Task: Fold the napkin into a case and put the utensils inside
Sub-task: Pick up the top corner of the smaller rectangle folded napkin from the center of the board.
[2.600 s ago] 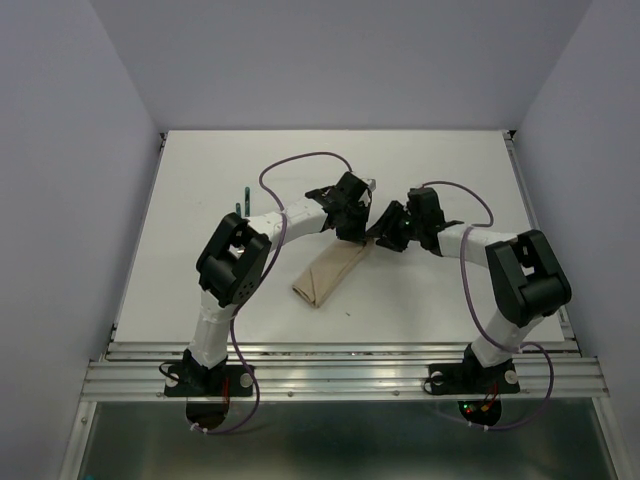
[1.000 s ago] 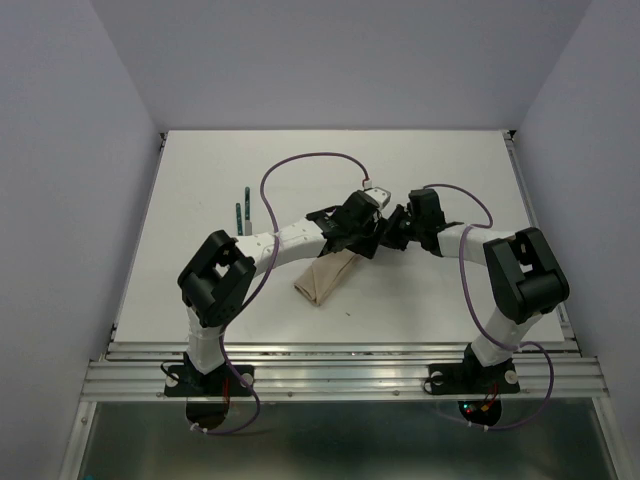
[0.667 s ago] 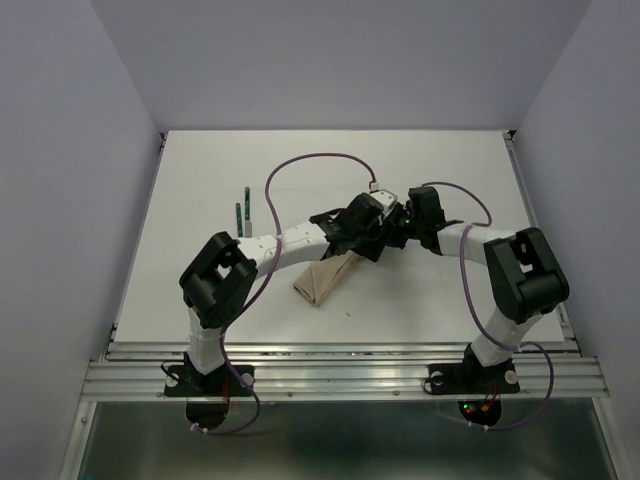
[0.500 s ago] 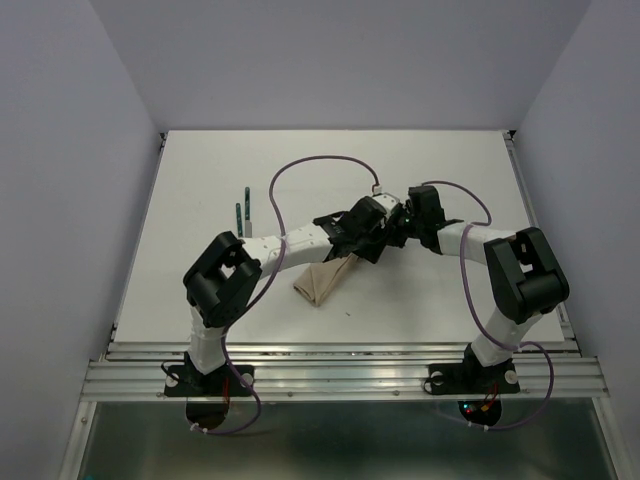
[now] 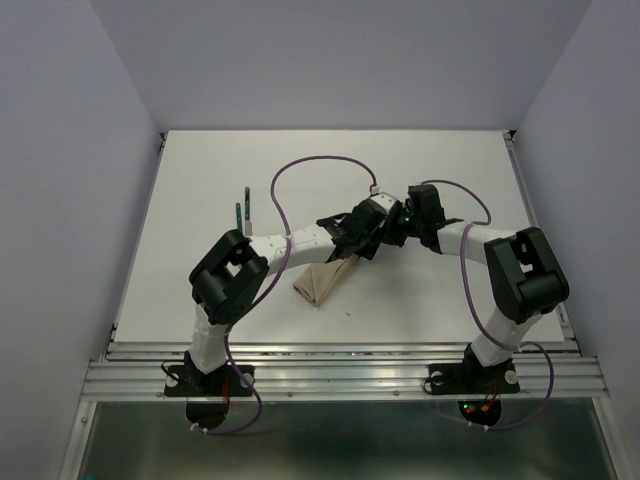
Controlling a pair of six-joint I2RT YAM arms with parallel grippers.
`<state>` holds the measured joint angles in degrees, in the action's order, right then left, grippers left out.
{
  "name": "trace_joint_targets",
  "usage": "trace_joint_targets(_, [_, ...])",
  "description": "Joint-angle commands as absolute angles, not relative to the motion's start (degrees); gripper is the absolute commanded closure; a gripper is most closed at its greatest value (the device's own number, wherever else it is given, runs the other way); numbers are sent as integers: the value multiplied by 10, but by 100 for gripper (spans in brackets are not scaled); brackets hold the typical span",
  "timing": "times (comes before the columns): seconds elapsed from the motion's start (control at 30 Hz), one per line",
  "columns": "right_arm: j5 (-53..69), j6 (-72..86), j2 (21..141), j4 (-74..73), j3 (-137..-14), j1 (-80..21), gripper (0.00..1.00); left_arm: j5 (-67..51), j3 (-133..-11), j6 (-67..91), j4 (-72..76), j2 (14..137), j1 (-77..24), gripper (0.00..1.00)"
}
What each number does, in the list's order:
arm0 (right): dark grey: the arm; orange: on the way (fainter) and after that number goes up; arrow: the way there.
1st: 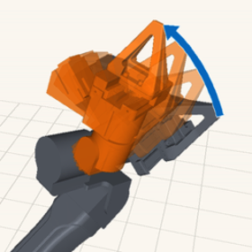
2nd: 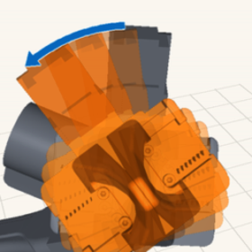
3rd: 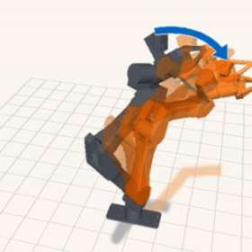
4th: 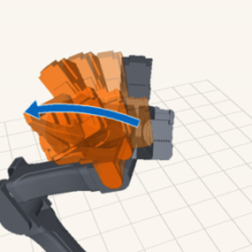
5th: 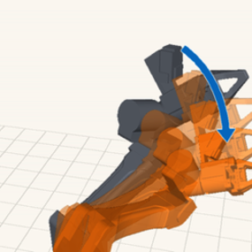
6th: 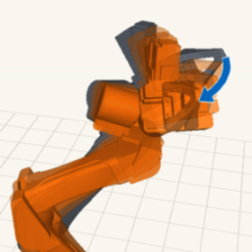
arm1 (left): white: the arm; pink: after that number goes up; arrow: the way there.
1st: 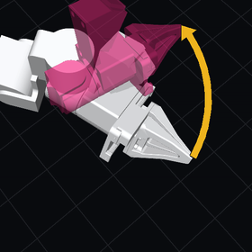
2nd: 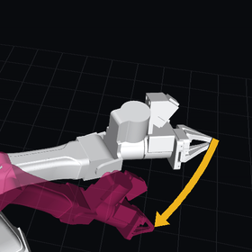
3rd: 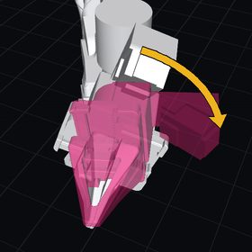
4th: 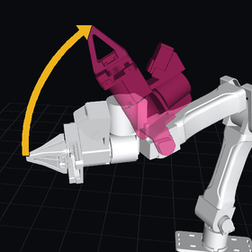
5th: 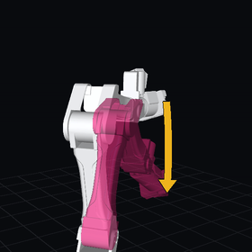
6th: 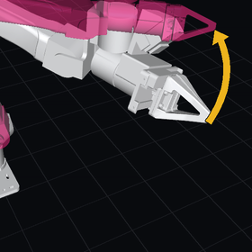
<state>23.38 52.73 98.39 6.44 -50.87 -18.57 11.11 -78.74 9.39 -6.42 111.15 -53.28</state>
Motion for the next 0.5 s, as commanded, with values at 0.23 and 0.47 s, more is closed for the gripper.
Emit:
trace_joint_targets(0.23, [245,528,970,72,-528,-186,99,134,-816,86,-45,1136,-536,52])
trace_joint_targets(0.47, [245,526,971,71,-527,-186,99,155,-815,95,-40,1130,-536,52])
